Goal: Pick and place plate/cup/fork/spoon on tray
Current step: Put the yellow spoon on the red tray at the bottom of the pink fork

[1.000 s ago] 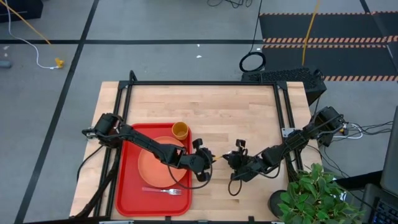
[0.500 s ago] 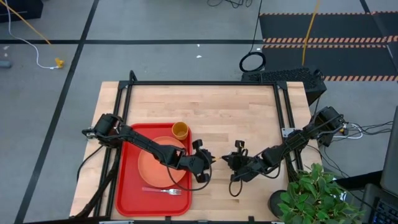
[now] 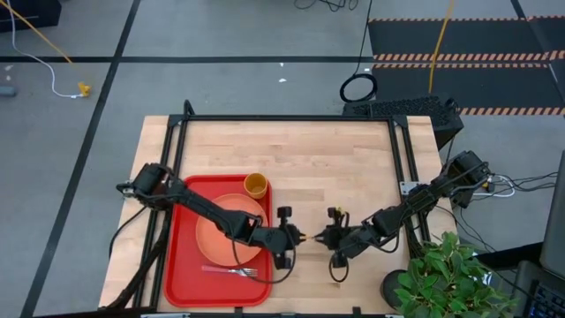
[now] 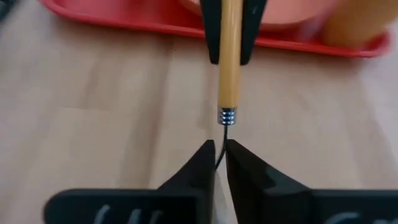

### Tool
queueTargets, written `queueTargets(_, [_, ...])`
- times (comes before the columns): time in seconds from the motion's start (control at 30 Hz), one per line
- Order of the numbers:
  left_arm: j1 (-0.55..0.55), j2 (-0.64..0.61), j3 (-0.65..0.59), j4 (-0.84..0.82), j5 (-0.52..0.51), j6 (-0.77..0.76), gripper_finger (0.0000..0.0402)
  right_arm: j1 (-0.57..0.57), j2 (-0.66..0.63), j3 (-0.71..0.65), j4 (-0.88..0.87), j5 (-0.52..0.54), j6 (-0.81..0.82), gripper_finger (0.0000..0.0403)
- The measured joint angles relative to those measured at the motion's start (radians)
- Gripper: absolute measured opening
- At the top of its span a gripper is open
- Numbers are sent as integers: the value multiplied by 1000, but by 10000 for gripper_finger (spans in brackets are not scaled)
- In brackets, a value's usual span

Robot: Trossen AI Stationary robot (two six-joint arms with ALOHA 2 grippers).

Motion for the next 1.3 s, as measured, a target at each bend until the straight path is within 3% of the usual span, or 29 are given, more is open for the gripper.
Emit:
queueTargets(0.23, [-48, 0, 0, 84, 27, 182, 27, -7, 1, 0, 125, -165, -22, 83])
queueTargets(0.5, [-82, 0, 0, 93, 69, 351, 27, -21, 2, -1, 177, -350, 0, 111])
queueTargets(1.0, [-93, -1, 1, 178, 190, 664, 28, -93, 7, -26, 336, -655, 48, 116])
queueTargets(1.3, [-84, -1, 1, 202, 195, 841, 30, -106, 7, -105, 477, -709, 92, 116])
